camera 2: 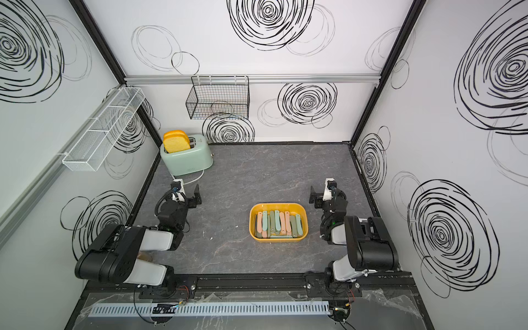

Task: Take the fruit knife out of the storage box
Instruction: Move the storage box to the center of the board.

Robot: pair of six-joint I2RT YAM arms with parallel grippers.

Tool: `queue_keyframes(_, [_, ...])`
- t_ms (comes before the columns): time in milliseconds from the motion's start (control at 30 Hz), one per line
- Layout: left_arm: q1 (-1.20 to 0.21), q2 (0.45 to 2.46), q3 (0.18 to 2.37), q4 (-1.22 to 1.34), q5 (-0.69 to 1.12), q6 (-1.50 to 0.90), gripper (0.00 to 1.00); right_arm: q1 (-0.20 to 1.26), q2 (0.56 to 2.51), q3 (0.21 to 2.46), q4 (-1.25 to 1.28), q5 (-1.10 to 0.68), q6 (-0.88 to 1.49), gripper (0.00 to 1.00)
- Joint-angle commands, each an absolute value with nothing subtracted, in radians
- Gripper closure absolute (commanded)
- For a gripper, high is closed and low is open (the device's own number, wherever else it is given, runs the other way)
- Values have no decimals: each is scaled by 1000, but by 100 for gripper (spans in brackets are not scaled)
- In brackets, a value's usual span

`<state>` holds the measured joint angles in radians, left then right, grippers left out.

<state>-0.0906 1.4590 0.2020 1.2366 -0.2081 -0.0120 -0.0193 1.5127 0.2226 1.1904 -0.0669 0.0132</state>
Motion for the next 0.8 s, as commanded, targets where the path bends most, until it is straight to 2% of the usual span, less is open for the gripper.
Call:
queue_keyframes(0, [-82,1467,193,1310,-219,-28,2,-23,1516,218,1239,-64,-1,1])
queue_keyframes(767, [-83,1466,193,1310,-221,-28,2,-28,1517,219,1238,-74,2,1])
